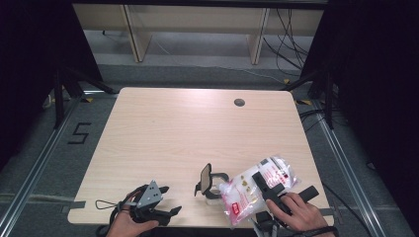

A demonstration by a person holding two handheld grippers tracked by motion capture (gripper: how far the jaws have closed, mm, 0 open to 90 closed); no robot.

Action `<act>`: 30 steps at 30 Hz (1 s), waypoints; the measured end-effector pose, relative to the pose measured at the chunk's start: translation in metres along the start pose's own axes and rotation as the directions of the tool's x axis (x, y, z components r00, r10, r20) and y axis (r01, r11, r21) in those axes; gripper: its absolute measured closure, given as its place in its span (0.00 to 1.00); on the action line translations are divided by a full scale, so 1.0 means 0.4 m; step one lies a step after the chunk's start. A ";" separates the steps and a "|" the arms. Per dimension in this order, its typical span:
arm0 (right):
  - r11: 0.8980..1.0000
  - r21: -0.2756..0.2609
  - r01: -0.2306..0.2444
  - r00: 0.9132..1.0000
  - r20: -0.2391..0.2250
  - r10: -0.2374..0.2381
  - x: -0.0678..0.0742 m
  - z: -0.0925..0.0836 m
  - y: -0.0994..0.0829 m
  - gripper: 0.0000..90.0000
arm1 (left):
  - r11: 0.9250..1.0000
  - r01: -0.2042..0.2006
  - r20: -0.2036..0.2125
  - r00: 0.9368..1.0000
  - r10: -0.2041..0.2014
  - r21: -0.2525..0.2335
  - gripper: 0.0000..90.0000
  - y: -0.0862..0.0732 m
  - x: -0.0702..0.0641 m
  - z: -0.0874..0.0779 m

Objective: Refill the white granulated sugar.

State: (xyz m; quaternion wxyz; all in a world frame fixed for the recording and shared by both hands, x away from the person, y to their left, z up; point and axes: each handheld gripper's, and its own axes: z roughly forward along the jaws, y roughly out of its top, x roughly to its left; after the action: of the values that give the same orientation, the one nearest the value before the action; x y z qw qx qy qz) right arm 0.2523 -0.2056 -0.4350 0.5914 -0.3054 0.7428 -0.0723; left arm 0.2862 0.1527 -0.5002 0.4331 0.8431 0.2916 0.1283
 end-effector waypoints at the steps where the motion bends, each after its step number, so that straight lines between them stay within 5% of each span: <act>1: 1.000 0.000 0.004 1.000 0.000 -0.004 -0.001 0.000 0.000 0.60 | 1.000 -0.002 0.001 1.000 0.002 0.001 0.26 0.000 0.000 0.000; 5: 1.000 -0.003 -0.007 1.000 0.004 0.008 0.002 0.001 0.000 0.60 | 1.000 -0.003 -0.002 1.000 0.003 0.005 0.26 0.001 0.000 -0.001; 6: 0.999 0.009 -0.050 0.999 0.000 0.050 0.008 -0.001 0.002 0.60 | 1.000 0.003 0.005 1.000 -0.003 -0.006 0.26 0.000 -0.002 0.001; 8: 0.999 0.011 -0.050 0.999 -0.001 0.050 0.008 -0.001 0.000 0.60 | 1.000 -0.020 0.001 1.000 0.020 0.016 0.26 0.001 0.004 -0.001; 10: 0.999 0.015 -0.039 0.999 -0.013 0.039 0.005 -0.001 -0.001 0.60 | 1.000 0.009 -0.008 1.000 -0.009 -0.022 0.26 -0.001 -0.003 0.006; 11: 0.999 0.015 -0.035 0.999 -0.011 0.035 0.004 -0.001 -0.001 0.60 | 1.000 -0.001 -0.007 1.000 0.001 -0.003 0.26 -0.001 -0.002 0.003; 13: 1.000 0.000 0.011 1.000 -0.006 -0.011 -0.005 0.002 -0.003 0.60 | 1.000 -0.018 0.001 1.000 0.017 0.015 0.26 0.002 0.001 -0.001; 15: 1.000 -0.005 0.001 1.000 -0.005 -0.001 -0.006 0.004 -0.001 0.60 | 1.000 0.005 -0.011 1.000 -0.005 -0.021 0.26 0.001 -0.001 0.003; 17: 1.000 -0.011 -0.001 1.000 -0.009 0.001 -0.008 0.005 -0.002 0.60 | 1.000 -0.019 -0.005 1.000 0.019 -0.006 0.26 0.003 0.003 -0.003; 18: 0.999 -0.001 -0.038 0.999 -0.014 0.038 -0.003 0.002 -0.001 0.60 | 1.000 -0.023 -0.005 1.000 0.023 -0.014 0.26 0.003 0.003 -0.002; 19: 1.000 -0.013 0.001 1.000 -0.013 -0.001 -0.008 0.005 -0.006 0.60 | 1.000 -0.022 -0.008 1.000 0.022 -0.016 0.26 0.002 0.003 -0.002; 25: 1.000 0.010 0.021 0.999 -0.037 -0.021 -0.019 0.001 -0.018 0.61 | 1.000 -0.021 -0.014 1.000 0.021 0.011 0.26 0.006 0.005 -0.001; 30: 0.999 -0.005 0.050 0.998 -0.046 -0.050 -0.038 -0.001 -0.021 0.61 | 1.000 -0.003 -0.003 1.000 0.003 -0.027 0.26 0.006 -0.003 0.010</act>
State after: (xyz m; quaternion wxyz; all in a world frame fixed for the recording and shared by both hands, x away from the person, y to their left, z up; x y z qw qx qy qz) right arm 0.2567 -0.2042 -0.4184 0.5715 -0.3234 0.7485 -0.0928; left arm 0.2881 0.1482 -0.5007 0.4436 0.8376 0.2892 0.1342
